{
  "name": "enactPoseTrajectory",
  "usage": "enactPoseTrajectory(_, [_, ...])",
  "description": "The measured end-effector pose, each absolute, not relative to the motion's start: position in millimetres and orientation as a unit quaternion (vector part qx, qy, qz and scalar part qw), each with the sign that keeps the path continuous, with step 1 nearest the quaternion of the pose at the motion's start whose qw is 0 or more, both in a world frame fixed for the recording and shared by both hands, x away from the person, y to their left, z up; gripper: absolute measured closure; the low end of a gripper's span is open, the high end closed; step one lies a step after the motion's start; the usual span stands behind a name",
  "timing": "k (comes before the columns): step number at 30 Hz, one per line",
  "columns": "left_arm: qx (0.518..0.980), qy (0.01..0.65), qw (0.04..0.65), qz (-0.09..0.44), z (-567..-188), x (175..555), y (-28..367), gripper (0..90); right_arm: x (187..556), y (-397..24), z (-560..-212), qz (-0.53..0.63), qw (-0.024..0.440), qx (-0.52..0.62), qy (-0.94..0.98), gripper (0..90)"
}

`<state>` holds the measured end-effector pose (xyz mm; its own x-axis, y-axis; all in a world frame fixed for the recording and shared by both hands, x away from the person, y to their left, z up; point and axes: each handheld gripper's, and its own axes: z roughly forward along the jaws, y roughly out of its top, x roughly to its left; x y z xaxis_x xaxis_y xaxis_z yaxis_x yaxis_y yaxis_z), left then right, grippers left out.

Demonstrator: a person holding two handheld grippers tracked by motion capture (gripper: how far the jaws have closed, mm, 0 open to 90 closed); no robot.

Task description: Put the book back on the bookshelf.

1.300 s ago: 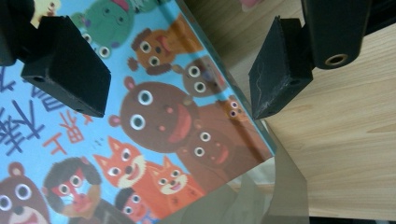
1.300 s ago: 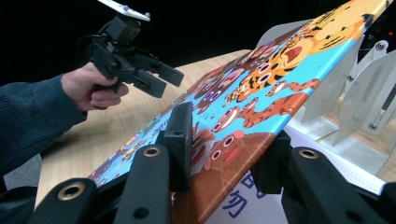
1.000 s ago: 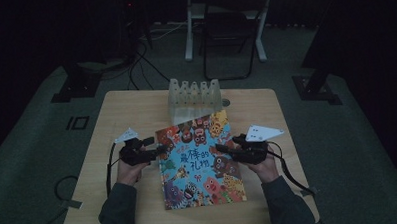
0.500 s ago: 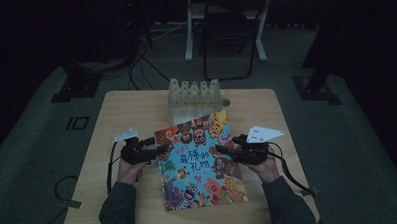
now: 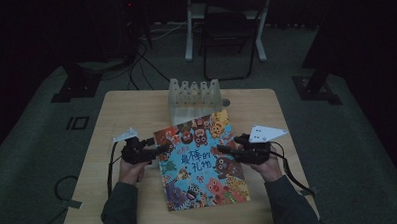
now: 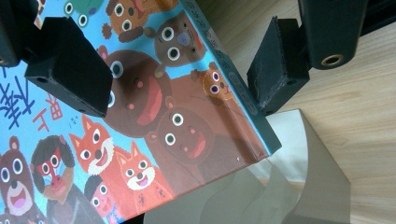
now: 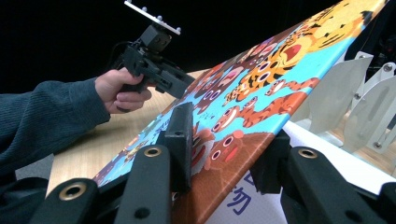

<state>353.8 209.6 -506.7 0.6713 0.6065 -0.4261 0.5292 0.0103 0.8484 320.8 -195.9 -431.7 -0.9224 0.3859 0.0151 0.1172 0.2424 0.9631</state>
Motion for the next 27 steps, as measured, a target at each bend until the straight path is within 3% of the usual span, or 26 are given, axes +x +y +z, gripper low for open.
enactPoseTrajectory(27, [0.696, 0.378, 0.607, 0.066, -476.4, 340.7, 208.7, 23.1, 324.5, -210.8, -426.6, 0.598, 0.090, 0.168, 0.778, 68.3])
